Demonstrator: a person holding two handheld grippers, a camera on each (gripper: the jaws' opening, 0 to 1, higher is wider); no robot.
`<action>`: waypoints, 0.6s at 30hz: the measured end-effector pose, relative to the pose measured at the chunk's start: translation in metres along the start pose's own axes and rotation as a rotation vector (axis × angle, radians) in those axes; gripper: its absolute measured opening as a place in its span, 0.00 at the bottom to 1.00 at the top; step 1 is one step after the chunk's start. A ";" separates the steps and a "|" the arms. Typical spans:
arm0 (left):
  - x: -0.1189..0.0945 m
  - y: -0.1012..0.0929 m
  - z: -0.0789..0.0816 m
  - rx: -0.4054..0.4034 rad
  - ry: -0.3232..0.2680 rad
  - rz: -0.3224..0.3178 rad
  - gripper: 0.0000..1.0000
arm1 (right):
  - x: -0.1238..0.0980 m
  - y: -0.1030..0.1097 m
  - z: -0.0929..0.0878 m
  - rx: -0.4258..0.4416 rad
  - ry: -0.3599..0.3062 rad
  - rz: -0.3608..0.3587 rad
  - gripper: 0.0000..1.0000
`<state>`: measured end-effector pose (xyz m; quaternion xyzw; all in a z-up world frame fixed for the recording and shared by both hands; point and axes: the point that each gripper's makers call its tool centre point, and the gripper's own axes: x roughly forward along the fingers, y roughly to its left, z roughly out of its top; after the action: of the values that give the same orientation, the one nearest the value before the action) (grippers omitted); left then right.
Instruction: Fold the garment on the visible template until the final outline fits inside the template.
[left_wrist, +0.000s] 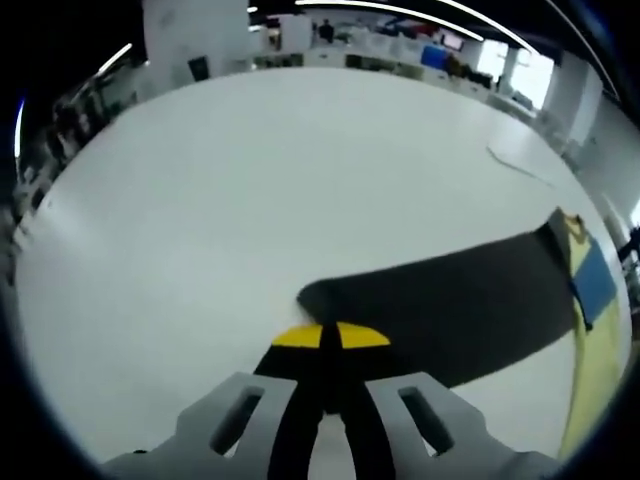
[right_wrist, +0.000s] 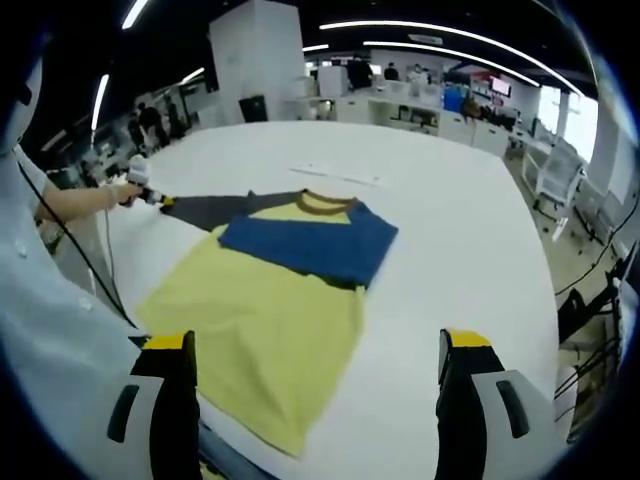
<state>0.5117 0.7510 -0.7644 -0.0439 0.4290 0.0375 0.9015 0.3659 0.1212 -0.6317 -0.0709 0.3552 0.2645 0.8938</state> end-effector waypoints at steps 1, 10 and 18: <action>0.000 0.000 0.000 -0.003 0.002 0.003 0.00 | 0.000 0.000 0.000 -0.003 0.000 0.002 1.00; 0.001 0.002 0.001 -0.002 -0.004 0.029 0.00 | 0.000 -0.004 0.006 -0.014 -0.009 0.000 1.00; -0.006 0.003 -0.004 -0.028 -0.010 0.032 0.00 | 0.000 -0.004 0.007 -0.020 -0.015 0.006 1.00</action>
<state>0.5046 0.7534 -0.7626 -0.0497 0.4247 0.0580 0.9021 0.3720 0.1201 -0.6269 -0.0767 0.3462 0.2711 0.8948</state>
